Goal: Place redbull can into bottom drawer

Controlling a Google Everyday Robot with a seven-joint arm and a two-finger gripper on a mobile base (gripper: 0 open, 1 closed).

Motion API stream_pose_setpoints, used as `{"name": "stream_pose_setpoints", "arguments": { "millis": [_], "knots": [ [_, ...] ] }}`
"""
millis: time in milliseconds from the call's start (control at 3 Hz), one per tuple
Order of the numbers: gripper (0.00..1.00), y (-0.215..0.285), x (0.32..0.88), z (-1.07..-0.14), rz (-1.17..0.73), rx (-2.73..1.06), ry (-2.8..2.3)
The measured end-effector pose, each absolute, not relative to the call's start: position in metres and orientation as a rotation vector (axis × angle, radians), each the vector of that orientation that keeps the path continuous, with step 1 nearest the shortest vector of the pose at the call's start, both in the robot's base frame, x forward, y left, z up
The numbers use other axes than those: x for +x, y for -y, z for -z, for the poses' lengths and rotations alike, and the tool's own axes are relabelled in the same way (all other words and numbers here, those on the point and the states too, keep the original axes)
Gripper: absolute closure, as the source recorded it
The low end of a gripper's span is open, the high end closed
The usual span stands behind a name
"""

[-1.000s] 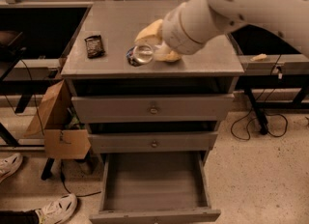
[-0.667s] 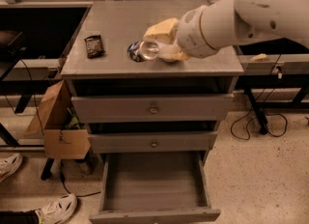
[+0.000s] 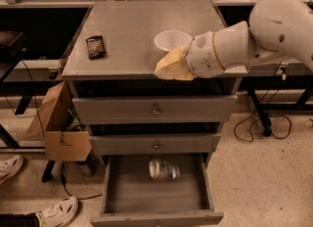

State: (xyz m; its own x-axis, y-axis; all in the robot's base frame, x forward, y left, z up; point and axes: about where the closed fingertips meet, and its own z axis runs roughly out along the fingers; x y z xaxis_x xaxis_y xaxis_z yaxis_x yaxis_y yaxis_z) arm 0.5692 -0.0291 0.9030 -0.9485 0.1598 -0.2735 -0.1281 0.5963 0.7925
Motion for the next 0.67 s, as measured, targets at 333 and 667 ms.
{"name": "stream_pose_setpoints", "arguments": {
  "millis": [333,667],
  "knots": [
    [1.00,0.017,0.565,-0.836,-1.307,-0.208,-2.681],
    [1.00,0.000,0.568,-0.771,-1.269,-0.308,-2.876]
  ]
}}
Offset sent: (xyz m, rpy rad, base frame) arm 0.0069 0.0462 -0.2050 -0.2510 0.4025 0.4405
